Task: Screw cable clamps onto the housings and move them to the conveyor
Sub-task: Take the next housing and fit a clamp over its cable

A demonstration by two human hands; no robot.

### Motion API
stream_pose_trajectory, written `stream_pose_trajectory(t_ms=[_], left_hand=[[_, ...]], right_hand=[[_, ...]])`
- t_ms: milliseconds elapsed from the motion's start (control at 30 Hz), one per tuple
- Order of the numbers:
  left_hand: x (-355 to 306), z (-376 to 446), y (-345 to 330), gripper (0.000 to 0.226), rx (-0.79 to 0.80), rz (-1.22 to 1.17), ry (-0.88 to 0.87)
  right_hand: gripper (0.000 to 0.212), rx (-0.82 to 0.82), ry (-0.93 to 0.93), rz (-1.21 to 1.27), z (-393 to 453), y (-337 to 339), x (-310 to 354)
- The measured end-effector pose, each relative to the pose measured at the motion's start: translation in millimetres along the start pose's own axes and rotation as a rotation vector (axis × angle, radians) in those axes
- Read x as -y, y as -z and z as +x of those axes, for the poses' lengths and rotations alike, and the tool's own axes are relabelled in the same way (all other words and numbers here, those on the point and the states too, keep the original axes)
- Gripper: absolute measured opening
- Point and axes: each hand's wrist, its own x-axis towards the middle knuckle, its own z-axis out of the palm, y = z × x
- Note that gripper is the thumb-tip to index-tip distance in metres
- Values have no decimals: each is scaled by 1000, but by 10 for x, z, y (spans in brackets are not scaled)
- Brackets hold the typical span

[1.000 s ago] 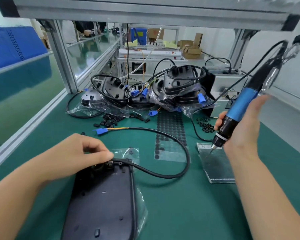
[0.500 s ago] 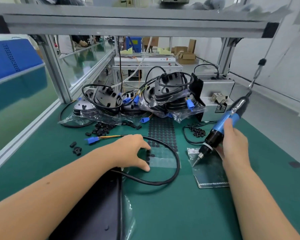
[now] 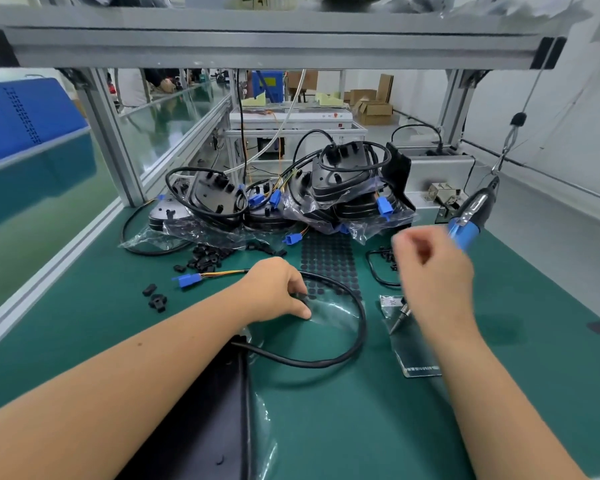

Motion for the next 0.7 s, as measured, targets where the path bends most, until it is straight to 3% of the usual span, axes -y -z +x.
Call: stream_pose_trajectory(t_ms=[100,200,500,700], left_hand=[[2,-3,-26,25,-35,-93,24],[12,-23,-33,21,-60,-141,25],[-32,-46,-46,20,-95,-180,30],[8,-72,-40,33,-143,-362,112]], right_hand=[[17,502,208,-185,-100,-305,89],[27,731,259,-452,-114,-533,92],[18,889,179,-466,-30,-598,77],[19,808,154,-342,-49,-568,41]])
